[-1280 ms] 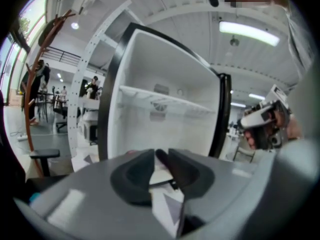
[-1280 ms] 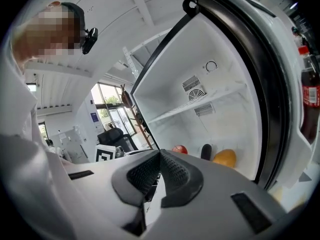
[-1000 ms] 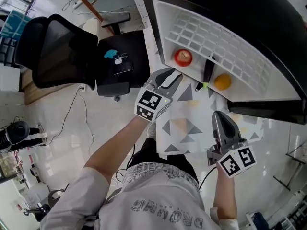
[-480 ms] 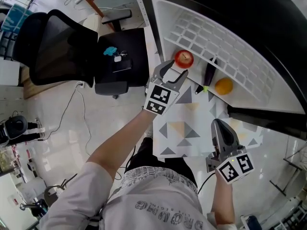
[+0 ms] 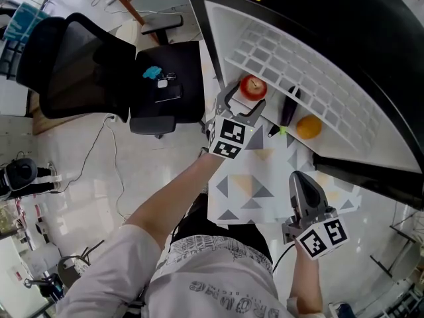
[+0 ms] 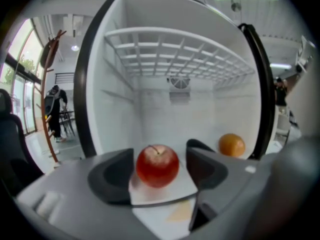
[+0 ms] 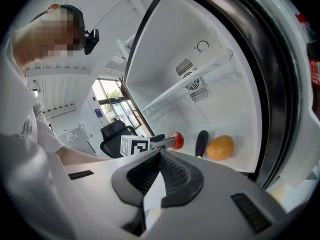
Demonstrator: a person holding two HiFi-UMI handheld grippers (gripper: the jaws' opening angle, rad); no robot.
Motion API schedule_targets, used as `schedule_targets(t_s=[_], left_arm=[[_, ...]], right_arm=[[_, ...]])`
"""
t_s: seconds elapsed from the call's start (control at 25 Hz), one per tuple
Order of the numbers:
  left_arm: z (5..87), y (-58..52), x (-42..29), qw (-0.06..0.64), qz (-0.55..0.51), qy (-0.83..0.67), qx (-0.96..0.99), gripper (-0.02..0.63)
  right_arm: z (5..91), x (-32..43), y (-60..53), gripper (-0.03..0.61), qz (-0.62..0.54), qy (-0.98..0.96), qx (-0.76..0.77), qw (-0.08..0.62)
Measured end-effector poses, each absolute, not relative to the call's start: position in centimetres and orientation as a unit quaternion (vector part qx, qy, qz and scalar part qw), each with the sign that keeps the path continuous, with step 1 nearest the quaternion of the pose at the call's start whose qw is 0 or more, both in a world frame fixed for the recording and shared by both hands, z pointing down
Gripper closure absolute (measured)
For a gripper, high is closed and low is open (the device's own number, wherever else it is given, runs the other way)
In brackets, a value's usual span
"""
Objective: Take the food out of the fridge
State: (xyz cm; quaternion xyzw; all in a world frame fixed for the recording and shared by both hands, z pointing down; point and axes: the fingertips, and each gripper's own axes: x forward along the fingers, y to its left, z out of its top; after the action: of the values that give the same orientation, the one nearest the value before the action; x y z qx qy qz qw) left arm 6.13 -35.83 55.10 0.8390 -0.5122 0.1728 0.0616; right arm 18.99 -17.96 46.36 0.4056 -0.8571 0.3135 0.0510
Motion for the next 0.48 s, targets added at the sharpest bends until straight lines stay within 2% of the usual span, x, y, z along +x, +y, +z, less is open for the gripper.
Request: schedule_targets(t_s=[0.16,0.48], left_arm=[[55.8,-36.5,6.2,0.068,0.179,-0.520,0.832,0.264],[56.7,-37.2,7.0,0.077,0.182,-0.521,0.831,0.259]], right_arm=[[46.6,19.1,-18.1,0.591,0.313,-0.859,0.402,0.052],[47.1,20.1,-18.0,0.591,0.316,-0.857,0.403,0.055]])
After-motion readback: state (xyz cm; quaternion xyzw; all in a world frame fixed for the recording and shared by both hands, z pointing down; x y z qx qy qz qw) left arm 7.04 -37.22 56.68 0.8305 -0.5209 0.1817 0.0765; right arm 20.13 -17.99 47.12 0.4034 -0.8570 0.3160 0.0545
